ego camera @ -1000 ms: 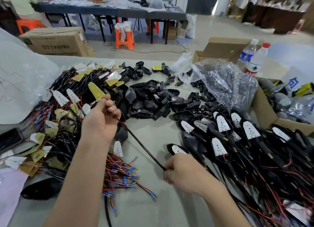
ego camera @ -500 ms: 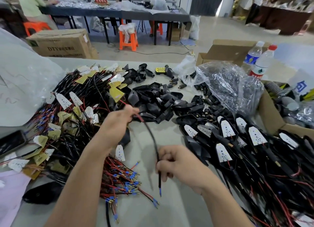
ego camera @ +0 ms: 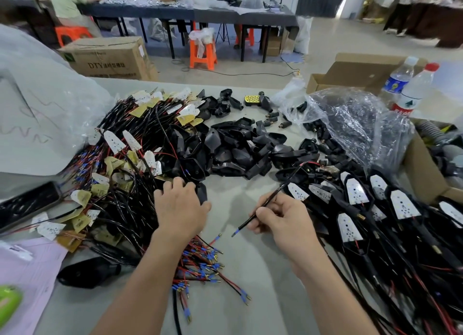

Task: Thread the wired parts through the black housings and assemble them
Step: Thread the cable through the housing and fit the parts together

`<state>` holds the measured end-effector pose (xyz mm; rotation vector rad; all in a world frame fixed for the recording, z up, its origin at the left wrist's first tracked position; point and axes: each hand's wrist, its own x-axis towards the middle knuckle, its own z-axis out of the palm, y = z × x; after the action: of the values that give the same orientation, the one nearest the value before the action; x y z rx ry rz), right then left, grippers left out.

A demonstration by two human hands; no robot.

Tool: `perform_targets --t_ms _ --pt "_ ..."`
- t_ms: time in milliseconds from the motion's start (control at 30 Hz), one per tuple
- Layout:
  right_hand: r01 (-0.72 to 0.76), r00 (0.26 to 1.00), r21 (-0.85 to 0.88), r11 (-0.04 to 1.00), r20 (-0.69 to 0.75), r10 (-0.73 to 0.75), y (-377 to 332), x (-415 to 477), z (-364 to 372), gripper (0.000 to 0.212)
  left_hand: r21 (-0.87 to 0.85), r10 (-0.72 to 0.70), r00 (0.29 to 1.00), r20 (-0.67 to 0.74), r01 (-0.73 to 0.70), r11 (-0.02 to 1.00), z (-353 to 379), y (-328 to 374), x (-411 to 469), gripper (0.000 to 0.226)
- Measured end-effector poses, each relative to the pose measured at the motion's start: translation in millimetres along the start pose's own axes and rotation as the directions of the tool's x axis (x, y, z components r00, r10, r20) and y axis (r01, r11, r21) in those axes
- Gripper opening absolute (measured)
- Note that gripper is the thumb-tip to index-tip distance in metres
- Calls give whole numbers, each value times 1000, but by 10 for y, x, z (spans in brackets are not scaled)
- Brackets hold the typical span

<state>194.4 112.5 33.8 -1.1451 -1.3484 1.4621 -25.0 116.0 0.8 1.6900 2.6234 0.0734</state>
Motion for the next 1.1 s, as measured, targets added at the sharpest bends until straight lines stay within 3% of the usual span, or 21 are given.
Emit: perform_targets --t_ms 233,367,400,433,500,567,633,800,967,1100 --pt "40 999 17 999 -2 -40 -55 -46 18 33 -45 -65 991 113 70 997 -77 -68 195 52" --pt "65 998 22 998 -23 -65 -78 -70 24 31 -440 -63 993 103 103 892 -191 -101 43 54" --pt "83 996 22 996 -40 -82 -89 -71 30 27 -589 -64 996 67 91 803 -227 -113 -24 45" --pt "109 992 26 994 -63 -107 -112 -68 34 25 -762 -52 997 51 72 644 -260 -120 -86 31" --pt "177 980 50 983 -104 -171 -188 -53 52 25 -978 127 982 140 117 174 -289 -82 -232 19" --pt "239 967 116 964 -115 -226 -289 -42 65 33 -951 352 916 195 263 -159 -237 -33 -375 31" --pt "267 962 165 949 -107 -252 -381 -36 81 33 -897 432 884 181 328 -295 -165 -5 -470 37" --pt "262 965 52 964 -48 -259 -418 -17 129 22 -870 563 816 127 364 -333 -55 20 -548 60" --pt "233 972 -176 956 23 -233 -391 -37 183 23 -893 622 779 83 335 -300 -100 99 -573 42" --pt "115 993 -429 896 32 -112 -379 -31 205 13 -917 552 820 151 325 -233 -118 192 -599 36"
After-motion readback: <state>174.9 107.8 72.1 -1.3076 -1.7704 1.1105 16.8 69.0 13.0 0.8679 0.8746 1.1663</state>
